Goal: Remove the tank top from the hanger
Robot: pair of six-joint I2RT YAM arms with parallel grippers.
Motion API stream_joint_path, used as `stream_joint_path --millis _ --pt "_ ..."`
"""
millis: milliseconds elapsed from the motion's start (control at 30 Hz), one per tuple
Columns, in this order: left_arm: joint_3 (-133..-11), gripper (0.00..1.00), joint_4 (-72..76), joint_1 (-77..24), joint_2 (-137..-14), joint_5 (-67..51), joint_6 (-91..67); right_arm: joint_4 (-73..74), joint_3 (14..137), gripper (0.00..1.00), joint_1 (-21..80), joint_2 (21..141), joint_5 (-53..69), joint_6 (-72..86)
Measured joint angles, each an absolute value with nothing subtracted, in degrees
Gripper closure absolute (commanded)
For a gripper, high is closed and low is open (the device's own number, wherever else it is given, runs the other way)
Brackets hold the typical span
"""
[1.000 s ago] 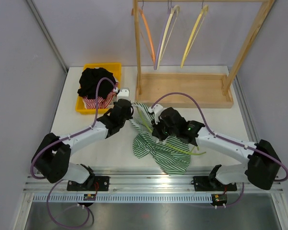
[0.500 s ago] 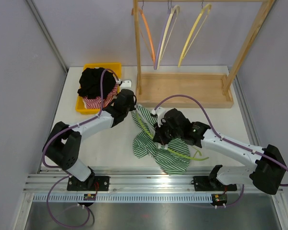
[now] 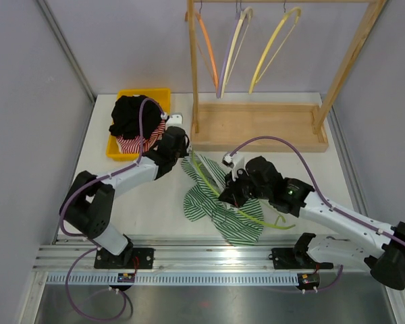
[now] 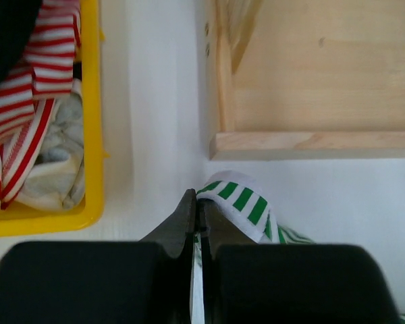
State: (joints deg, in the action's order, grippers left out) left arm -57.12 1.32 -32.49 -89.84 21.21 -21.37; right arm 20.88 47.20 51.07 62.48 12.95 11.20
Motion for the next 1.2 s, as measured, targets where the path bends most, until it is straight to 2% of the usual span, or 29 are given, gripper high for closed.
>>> stream_joint_path --millis 200,433,633,833,967,1200 --pt "-50.92 1.00 2.90 -32.12 -92.01 19.92 -22.81 21.43 47.22 1.00 51.07 54.02 13.06 11.84" --pt "-46.28 1.00 8.51 -32.88 -91.05 14.00 -25.12 21.80 47.22 1.00 51.07 49.50 13.21 12.91" --pt "-41.15 1.00 9.65 -38.04 -84.33 13.80 -26.17 17.85 47.22 1.00 51.11 51.79 15.73 14.46" --pt "-38.22 1.00 11.27 -38.63 -74.32 13.80 -26.02 14.26 47.22 1.00 51.13 51.68 15.94 14.76" --pt "-32.12 1.00 13.15 -43.86 -68.20 14.15 -26.92 9.91 47.37 1.00 51.24 51.77 14.70 14.20" --pt "-22.98 1.00 13.89 -51.27 -62.87 14.76 -31.22 1.85 52.38 1.00 51.35 59.44 14.24 11.94"
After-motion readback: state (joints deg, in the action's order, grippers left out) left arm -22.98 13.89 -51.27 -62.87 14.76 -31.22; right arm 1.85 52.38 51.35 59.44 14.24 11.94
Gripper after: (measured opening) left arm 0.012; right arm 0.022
